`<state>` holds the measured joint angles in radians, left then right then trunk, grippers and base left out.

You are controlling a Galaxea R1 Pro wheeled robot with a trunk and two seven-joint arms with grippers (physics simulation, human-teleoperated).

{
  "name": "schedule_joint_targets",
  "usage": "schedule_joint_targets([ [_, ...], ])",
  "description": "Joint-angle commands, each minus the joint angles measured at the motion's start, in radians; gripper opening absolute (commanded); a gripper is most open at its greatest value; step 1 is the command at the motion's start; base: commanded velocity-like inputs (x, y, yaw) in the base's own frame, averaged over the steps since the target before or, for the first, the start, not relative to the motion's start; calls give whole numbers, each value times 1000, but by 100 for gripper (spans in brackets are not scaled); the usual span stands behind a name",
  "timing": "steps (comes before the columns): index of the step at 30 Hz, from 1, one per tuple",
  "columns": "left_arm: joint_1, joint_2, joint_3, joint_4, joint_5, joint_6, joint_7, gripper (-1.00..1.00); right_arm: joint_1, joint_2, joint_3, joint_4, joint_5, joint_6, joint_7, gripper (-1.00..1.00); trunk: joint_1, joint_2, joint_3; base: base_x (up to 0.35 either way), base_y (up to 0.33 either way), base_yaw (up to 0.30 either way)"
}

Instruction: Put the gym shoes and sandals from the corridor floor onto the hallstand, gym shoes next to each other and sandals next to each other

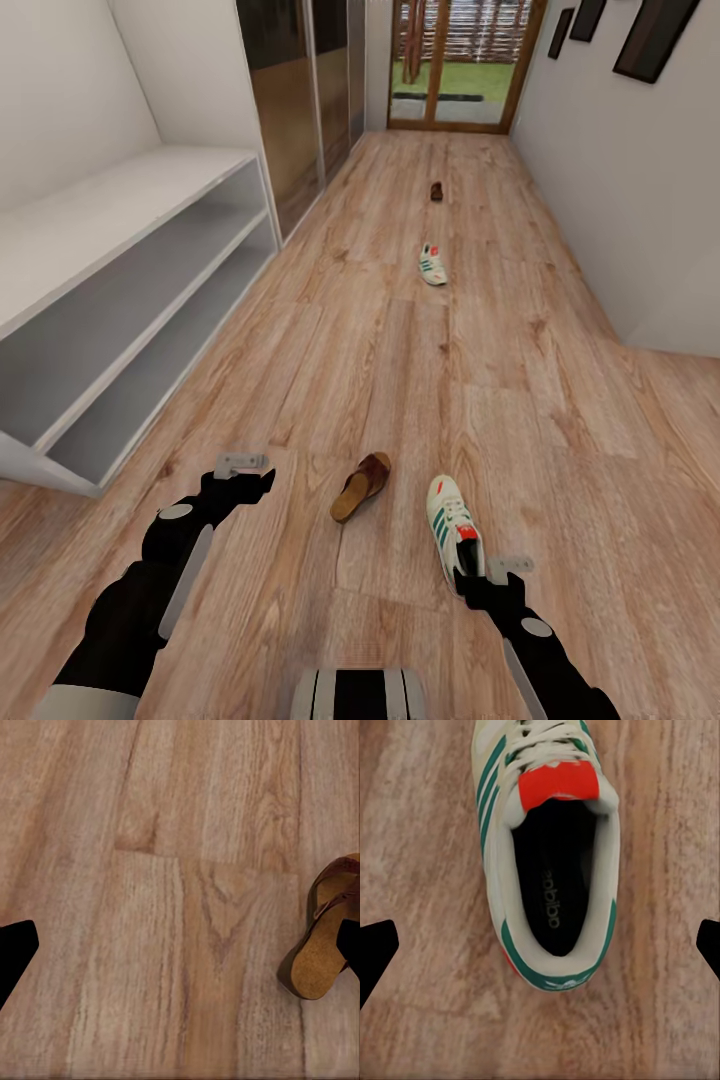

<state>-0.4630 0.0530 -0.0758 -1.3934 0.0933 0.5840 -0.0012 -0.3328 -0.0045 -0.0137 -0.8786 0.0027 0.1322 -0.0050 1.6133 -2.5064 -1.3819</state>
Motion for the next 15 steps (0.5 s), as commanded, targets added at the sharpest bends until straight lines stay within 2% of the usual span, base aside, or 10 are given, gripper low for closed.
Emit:
schedule_joint_targets([
  [1,0,1,-1,-1,10,5,3,100,0,0,0,-2,0,6,-1,100,0,-1,-6,0,0,0],
  [15,-1,1,-1,-1,10,5,3,100,0,0,0,-2,0,6,-1,100,7,-4,-84,0,0,0],
])
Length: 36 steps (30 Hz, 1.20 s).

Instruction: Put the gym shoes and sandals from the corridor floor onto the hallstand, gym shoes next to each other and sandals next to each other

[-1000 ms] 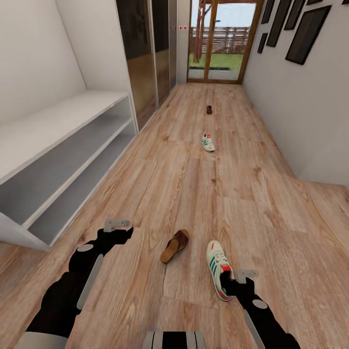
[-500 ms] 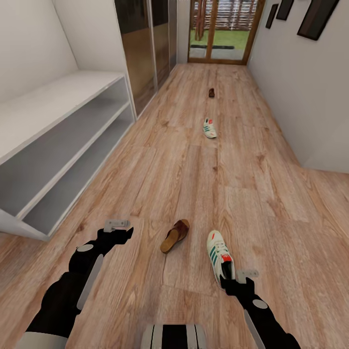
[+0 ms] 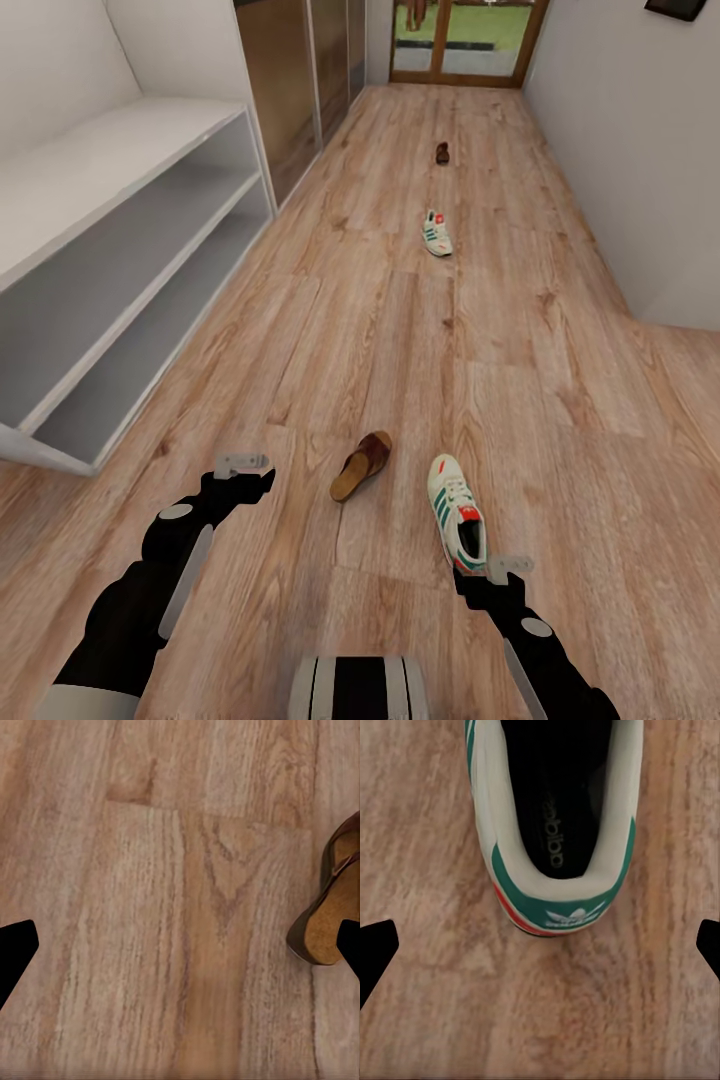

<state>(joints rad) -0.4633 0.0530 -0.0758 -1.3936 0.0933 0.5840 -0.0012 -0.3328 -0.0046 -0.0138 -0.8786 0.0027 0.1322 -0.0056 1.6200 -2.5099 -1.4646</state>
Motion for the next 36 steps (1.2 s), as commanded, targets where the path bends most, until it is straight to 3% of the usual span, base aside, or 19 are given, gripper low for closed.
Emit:
schedule_joint_targets([
  [1,-1,1,-1,-1,10,5,3,100,0,0,0,-2,0,6,-1,100,0,-1,-6,0,0,0],
  [5,0,1,-1,-1,10,5,3,100,0,0,0,-2,0,6,0,100,2,-1,-28,0,0,0],
  [10,0,1,-1,-1,10,5,3,100,0,0,0,-2,0,6,0,100,2,-1,-36,0,0,0],
  [15,0,1,-1,-1,10,5,3,100,0,0,0,-1,0,5,1,100,2,-1,-40,0,0,0],
  [20,0,1,-4,-1,10,5,3,100,0,1,0,49,7,-54,1,100,2,-1,-40,0,0,0],
  [32,-1,1,-5,-1,10,5,3,100,0,2,1,88,7,-62,1,100,2,-1,-40,0,0,0],
  [36,0,1,-14,-1,10,5,3,100,0,2,1,88,6,-62,1,100,4,-2,-55,0,0,0],
])
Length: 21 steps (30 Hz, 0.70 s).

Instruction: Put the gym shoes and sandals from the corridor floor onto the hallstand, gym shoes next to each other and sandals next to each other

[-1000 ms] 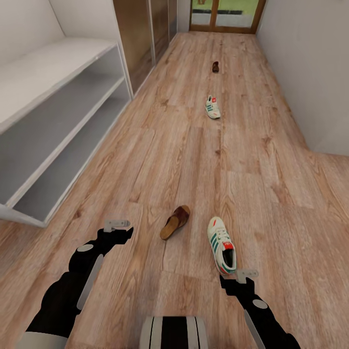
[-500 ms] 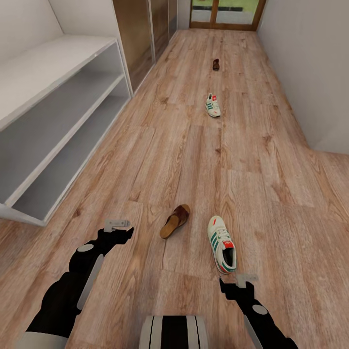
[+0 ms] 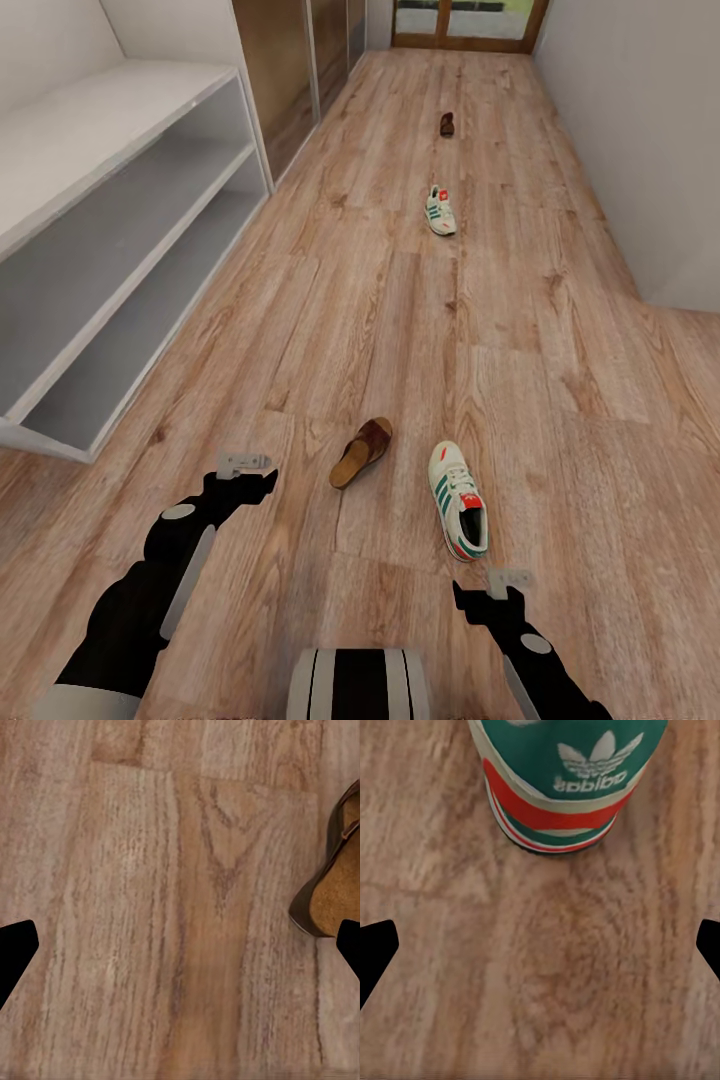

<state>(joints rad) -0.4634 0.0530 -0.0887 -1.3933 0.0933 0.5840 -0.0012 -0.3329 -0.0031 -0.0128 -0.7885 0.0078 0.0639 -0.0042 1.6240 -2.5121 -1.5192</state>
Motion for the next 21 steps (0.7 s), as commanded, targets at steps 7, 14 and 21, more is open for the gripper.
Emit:
schedule_joint_targets([
  [7,-1,1,-10,-1,9,5,3,100,0,0,-2,-3,-4,5,0,100,3,-2,-35,0,0,0],
  [14,0,1,-11,-1,9,4,3,100,0,0,-2,-3,-5,5,0,100,3,-2,-40,0,0,0],
  [21,0,1,-11,-1,9,4,3,100,0,0,-4,-6,-5,5,0,100,3,-2,-40,106,0,0],
])
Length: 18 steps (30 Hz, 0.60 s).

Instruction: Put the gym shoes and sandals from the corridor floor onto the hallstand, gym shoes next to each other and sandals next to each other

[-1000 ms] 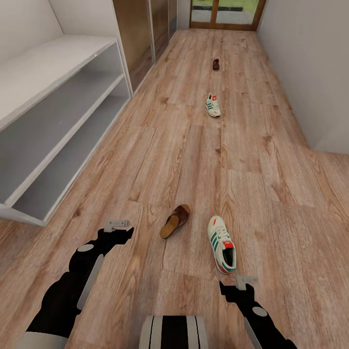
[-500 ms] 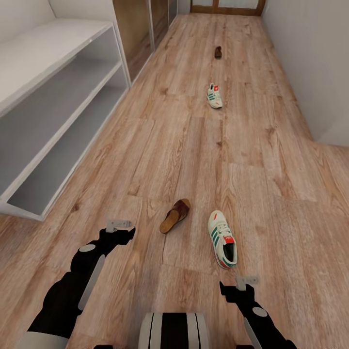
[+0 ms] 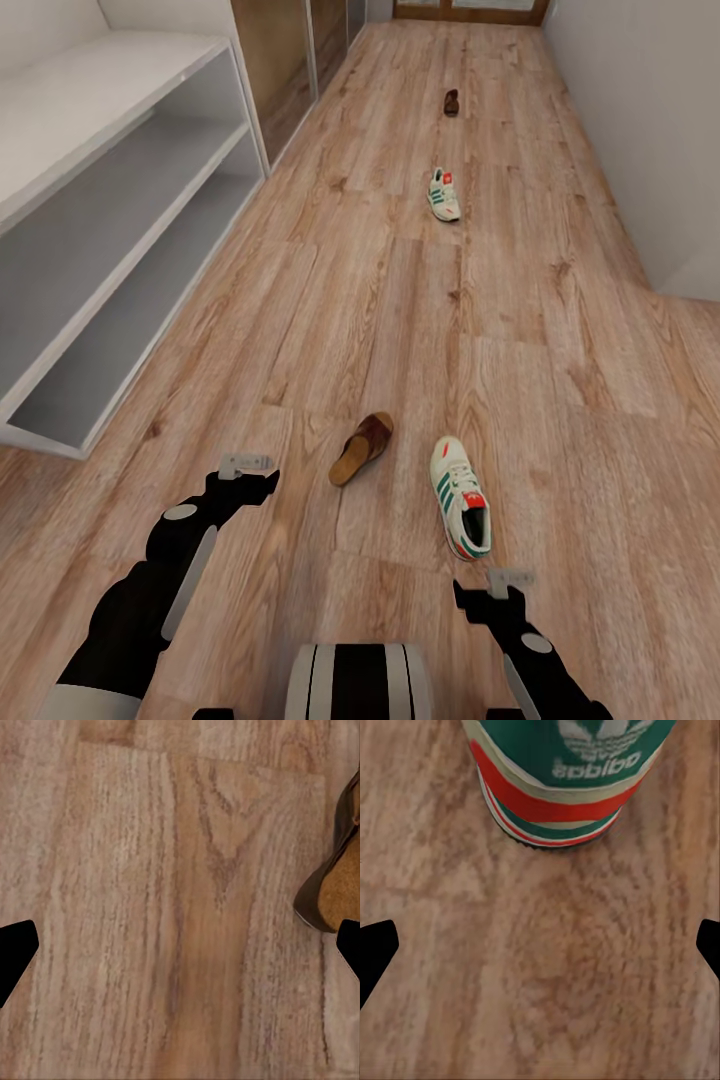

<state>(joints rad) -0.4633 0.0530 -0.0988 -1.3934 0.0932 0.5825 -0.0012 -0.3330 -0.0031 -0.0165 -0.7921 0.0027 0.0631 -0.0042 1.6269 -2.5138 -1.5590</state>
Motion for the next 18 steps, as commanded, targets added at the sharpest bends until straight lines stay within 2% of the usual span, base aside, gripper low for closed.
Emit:
schedule_joint_targets([
  [1,-1,1,-1,-1,10,5,3,100,0,0,0,-2,0,6,0,100,0,0,-1,93,0,0],
  [10,-1,1,-1,-1,10,5,3,100,0,0,0,-4,0,6,-1,100,0,0,-1,25,0,0],
  [18,-1,1,-2,-1,9,5,3,100,0,0,0,-4,0,6,0,100,0,0,-1,120,0,0],
])
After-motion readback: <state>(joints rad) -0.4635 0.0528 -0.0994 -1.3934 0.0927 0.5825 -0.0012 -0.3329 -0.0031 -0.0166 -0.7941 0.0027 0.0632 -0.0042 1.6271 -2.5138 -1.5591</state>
